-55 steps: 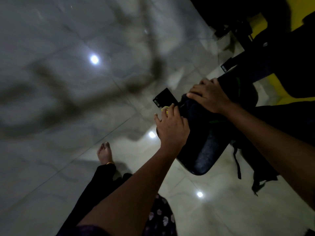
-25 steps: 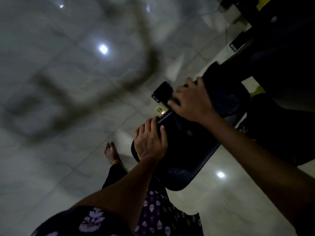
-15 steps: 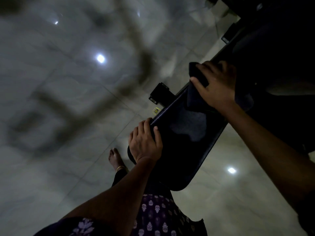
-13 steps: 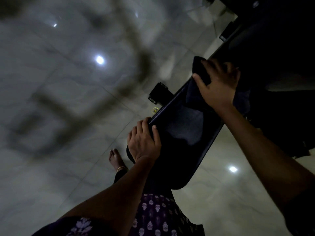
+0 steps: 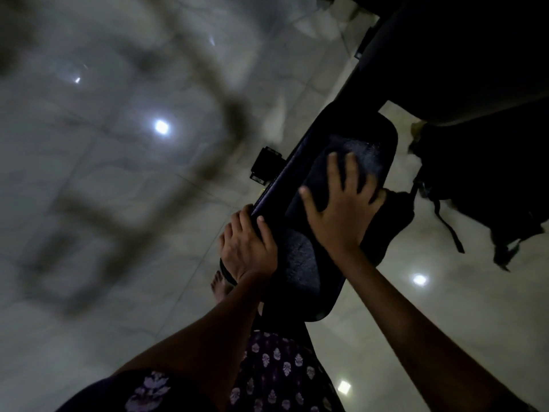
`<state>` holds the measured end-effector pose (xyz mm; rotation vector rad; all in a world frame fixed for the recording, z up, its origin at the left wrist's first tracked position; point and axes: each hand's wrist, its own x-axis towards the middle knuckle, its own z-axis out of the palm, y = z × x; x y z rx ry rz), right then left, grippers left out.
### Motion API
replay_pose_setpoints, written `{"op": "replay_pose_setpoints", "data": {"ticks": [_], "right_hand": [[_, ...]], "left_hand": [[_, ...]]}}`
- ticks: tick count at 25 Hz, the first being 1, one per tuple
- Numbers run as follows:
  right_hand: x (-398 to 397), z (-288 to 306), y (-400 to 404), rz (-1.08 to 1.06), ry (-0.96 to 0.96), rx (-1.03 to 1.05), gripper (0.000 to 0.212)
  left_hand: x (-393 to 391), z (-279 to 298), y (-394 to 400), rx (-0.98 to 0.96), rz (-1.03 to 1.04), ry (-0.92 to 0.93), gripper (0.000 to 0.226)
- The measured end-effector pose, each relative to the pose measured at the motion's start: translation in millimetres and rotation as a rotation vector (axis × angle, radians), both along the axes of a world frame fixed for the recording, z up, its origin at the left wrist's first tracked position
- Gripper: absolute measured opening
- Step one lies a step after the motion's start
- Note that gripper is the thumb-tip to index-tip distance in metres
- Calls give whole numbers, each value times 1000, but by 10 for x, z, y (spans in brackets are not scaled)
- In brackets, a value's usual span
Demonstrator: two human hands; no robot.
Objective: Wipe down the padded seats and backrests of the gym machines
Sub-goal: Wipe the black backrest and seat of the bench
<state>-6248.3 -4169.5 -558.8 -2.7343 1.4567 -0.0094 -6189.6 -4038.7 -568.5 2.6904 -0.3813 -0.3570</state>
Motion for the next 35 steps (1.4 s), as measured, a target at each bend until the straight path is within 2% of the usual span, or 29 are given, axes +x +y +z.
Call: {"op": "replay_pose_setpoints", "data": {"ticks": [2,4,5,6,8,10,12,13,14,17,18,19,20,23,25,26,30,35], "right_hand": [[-60,-25,-82,374,-22,-15,57],[18,-55,-590,738,-28,-64,51],[98,-59,-860,815,-20,-71,51],[195,-39,-1065,782,-8,-52,51],[381,0,-1168,465,7,-37,52],[530,-27,-923,87,-1,-37,53],[542,-36,-493,-161,-36,-36,53],[473,-20,-290,-182,-76,-53,52],[348,-29,-125,-113,-94,-62,52],[-82,-53,-223,511,-56,-94,52],[-135,-26,-474,649,-43,-80,52],[-118,-3,-689,675,-25,-88,52],[-70,16,-831,567,-8,-85,53],[185,8,-807,-82,-18,-75,54],[305,13,-550,-297,-32,-39,54],[307,19,-415,-300,-35,-35,54],[53,-2,-15,-47,-4,-61,53],[-210,-69,572,-104,6,-68,50]], "left_hand": [[-11,14,-7,-5,0,1,45],[-9,21,-28,-12,0,12,45],[-1,20,-31,-16,-1,21,45],[5,20,-33,-21,-2,26,46],[36,12,-27,-24,-16,26,49],[58,-2,-11,-23,-28,35,51],[40,1,6,-23,-39,43,54],[25,7,7,-29,-45,48,54],[11,18,10,-39,-49,49,55],[16,24,2,-61,-50,33,54],[31,13,-6,-66,-49,31,53],[41,2,-12,-70,-52,27,52],[39,-7,-7,-70,-60,21,52],[41,-25,12,-57,-86,10,57],[57,-41,31,-38,-101,14,56],[67,-47,36,-31,-106,18,53],[94,-56,40,4,-146,42,38],[150,-40,91,1,-224,79,40]]}}
